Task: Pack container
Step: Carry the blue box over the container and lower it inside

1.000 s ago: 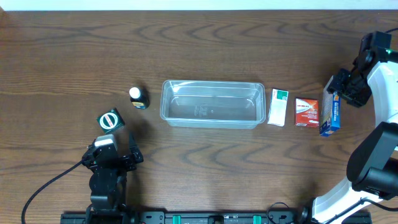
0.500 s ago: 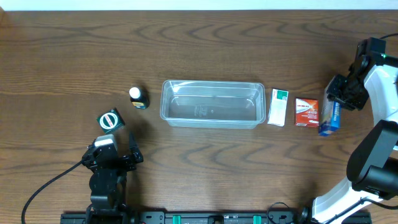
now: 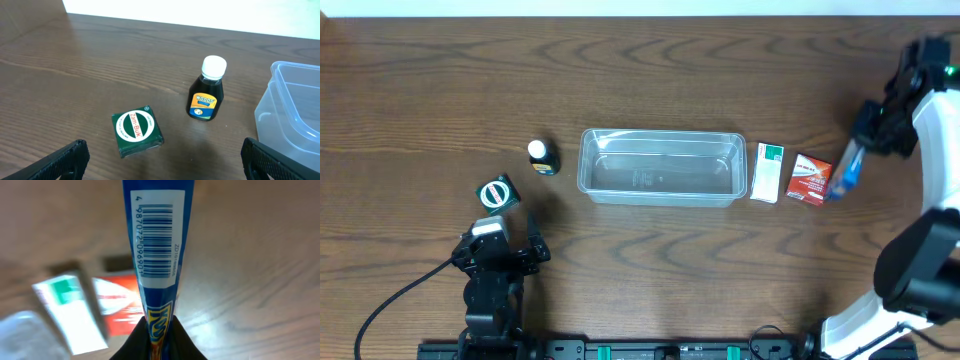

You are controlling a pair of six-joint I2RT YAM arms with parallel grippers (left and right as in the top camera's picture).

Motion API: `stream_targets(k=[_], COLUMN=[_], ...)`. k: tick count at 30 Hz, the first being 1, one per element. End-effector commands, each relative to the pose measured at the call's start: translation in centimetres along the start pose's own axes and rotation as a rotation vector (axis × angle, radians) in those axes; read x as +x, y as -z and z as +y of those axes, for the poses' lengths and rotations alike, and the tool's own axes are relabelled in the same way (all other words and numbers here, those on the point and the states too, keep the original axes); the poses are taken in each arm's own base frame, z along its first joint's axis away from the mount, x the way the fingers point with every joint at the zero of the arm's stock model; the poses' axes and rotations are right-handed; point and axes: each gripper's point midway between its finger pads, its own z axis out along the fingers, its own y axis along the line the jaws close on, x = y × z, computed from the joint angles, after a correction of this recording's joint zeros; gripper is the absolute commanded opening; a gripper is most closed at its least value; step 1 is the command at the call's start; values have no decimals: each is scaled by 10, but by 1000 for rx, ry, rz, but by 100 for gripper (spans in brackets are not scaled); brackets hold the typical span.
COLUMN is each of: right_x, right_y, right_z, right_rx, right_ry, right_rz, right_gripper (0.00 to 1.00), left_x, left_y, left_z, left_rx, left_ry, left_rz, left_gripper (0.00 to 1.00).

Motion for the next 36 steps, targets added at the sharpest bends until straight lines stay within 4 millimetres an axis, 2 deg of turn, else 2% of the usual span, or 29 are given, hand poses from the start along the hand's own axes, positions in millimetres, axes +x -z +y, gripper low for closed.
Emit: stream_targets(k=[1, 3, 5, 7, 9, 11, 14, 19, 22, 24, 32, 36], right_x=[-12, -8, 3, 21, 46, 71, 101, 143, 162, 167, 165, 156], right_y=[75, 98, 112, 122, 128, 132, 136, 142, 136, 125, 63, 37], right_z=[38, 59, 84, 117, 152, 179, 208, 242, 254, 258, 262, 258], right_rx=[-101, -143, -203, -297, -387, -416, -419, -391, -391, -377, -297, -198], right_ry=[88, 138, 221, 377, 598, 810, 1113, 1508, 1692, 1760, 1782, 1787], right_rz=[-192, -247, -271, -268, -258, -266, -308, -382, -387, -362, -188, -138], right_gripper=[9, 2, 1, 1, 1, 1, 1, 1, 1, 1, 1, 1], left_x=[11, 11, 11, 11, 11, 11, 11, 11, 11, 11, 11, 11], left_y=[-3, -3, -3, -3, -3, -3, -3, -3, -3, -3, -3, -3], left_z=[2, 2, 2, 2, 2, 2, 2, 2, 2, 2, 2, 2], left_rx=[-9, -9, -9, -9, -9, -9, -9, -9, -9, -9, -9, -9], left_ry=[7, 7, 7, 7, 7, 7, 7, 7, 7, 7, 7, 7], left_rz=[28, 28, 28, 28, 28, 28, 28, 28, 28, 28, 28, 28], left_gripper=[98, 98, 98, 98, 98, 98, 98, 98, 98, 98, 98, 98])
